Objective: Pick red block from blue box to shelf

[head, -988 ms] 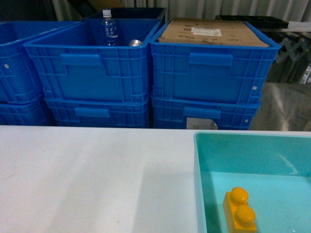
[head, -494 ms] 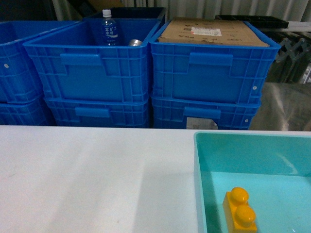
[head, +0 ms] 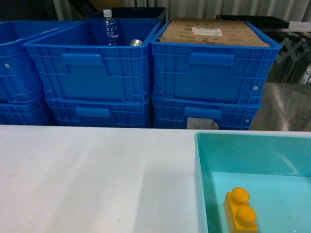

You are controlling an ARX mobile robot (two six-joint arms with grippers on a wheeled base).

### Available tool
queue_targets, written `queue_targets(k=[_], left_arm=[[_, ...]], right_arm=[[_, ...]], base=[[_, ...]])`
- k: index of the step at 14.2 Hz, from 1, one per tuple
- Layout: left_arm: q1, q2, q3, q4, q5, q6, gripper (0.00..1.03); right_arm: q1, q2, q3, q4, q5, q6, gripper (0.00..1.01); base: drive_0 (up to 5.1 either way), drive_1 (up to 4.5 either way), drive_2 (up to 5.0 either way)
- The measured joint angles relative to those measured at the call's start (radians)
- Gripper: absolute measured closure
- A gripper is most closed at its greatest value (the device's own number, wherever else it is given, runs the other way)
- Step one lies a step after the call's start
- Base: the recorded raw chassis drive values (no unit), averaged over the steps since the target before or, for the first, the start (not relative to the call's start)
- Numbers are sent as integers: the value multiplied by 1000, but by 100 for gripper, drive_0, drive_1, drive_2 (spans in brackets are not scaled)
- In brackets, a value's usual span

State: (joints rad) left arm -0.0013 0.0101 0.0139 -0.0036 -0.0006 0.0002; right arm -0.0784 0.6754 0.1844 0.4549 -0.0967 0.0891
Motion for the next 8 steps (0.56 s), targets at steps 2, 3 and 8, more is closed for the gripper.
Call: queue_targets(k=[2, 3, 8], left_arm=[[0, 0, 0, 0, 0, 0, 5], [0, 0, 0, 0, 0, 0, 5], [0, 0, 0, 0, 0, 0, 5]], right_arm=[[6, -82, -11, -53, 19, -4, 75], [5, -119, -27, -85, 18, -3, 75], [3, -217, -56, -169, 10, -3, 75]], base=[[0, 0, 0], [0, 0, 0], [0, 0, 0]])
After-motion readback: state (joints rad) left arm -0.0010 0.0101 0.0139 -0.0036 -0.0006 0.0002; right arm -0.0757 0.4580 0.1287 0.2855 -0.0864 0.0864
